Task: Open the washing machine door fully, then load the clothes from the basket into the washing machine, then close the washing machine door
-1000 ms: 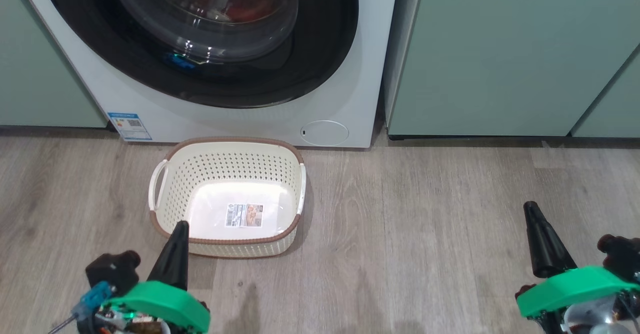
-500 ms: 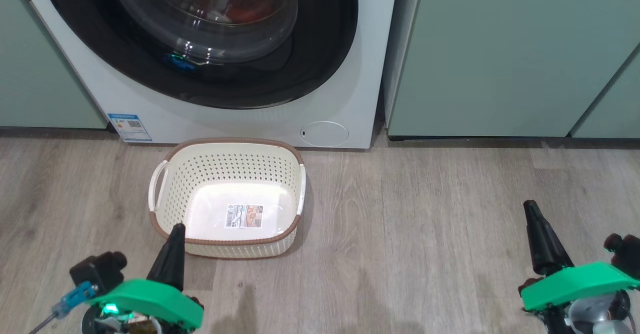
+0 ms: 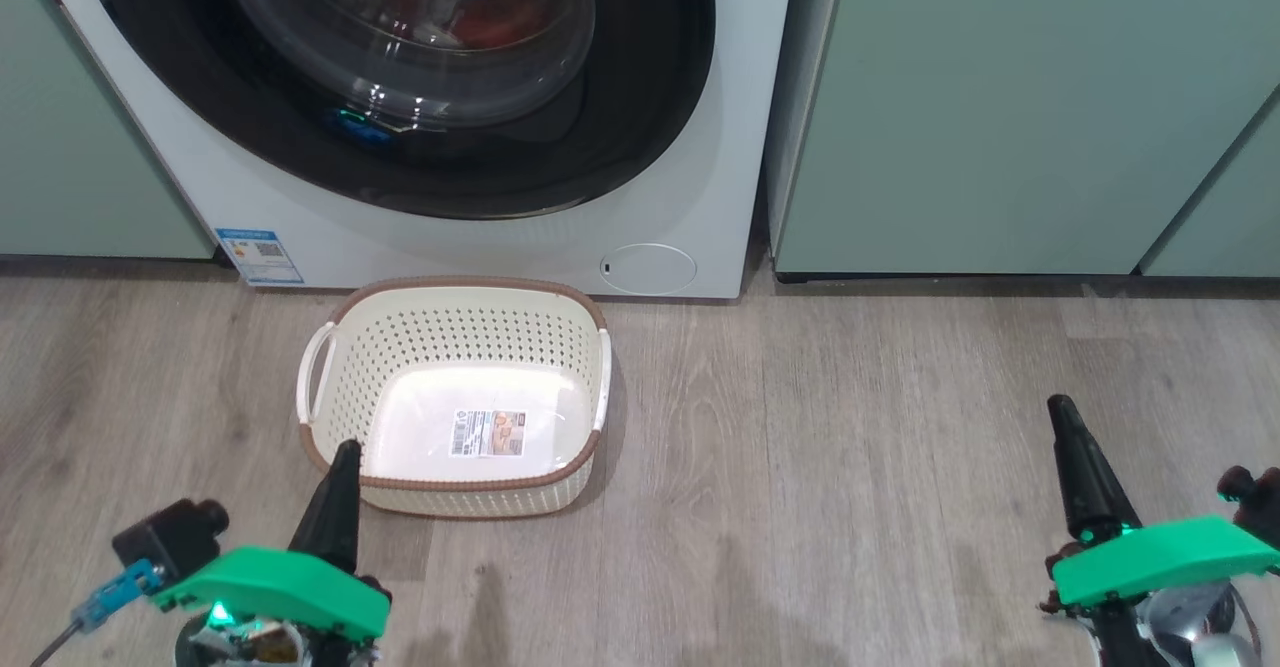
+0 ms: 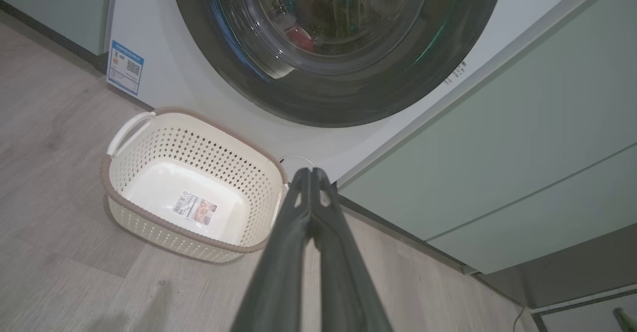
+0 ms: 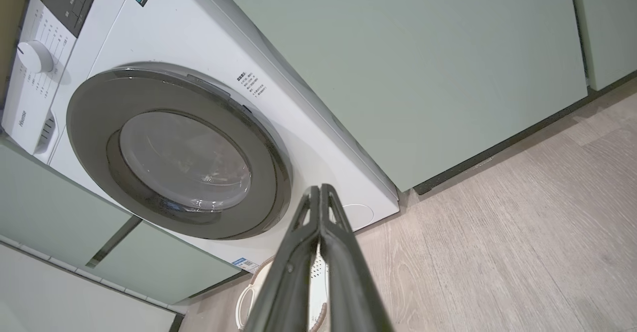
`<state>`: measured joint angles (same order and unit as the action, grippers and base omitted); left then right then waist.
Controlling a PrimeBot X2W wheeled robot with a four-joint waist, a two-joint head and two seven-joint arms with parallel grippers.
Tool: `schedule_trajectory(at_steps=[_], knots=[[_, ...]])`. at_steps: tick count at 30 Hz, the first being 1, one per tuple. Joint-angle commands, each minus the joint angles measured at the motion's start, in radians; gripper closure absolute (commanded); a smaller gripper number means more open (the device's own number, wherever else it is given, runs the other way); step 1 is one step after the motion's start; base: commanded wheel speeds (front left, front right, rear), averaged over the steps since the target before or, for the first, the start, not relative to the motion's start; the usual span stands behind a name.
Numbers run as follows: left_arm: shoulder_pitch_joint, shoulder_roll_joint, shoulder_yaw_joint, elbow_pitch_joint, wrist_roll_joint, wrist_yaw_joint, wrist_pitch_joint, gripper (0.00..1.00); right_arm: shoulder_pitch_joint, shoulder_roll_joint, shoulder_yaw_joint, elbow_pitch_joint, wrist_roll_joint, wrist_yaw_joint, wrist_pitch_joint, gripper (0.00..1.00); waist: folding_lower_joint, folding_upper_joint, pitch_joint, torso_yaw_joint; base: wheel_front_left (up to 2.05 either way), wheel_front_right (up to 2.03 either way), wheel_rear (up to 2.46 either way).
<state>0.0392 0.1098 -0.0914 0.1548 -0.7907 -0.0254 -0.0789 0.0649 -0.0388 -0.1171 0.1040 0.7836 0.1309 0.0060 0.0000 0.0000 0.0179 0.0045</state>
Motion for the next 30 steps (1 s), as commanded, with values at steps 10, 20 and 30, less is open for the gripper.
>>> schedule_trajectory(at_steps=[10,20,30], knots=[[-0.069,-0.002,0.049,-0.009,-0.131,-0.024,0.029,1.0,-0.069,-0.016,0.011,-0.005,0.134,0.0,0.015,1.0,0.0,0.0,-0.002,-0.001,0.0,0.0,0.0],[-0.08,-0.008,0.069,0.005,-0.231,-0.036,0.05,1.0,-0.084,-0.017,0.012,0.016,0.234,0.0,0.026,1.0,0.0,0.0,-0.004,-0.001,0.0,0.0,0.0],[-0.092,-0.015,0.091,0.021,-0.343,-0.049,0.074,1.0,-0.1,-0.017,0.012,0.039,0.346,0.0,0.04,1.0,0.0,0.0,-0.006,-0.002,0.0,0.0,0.0]])
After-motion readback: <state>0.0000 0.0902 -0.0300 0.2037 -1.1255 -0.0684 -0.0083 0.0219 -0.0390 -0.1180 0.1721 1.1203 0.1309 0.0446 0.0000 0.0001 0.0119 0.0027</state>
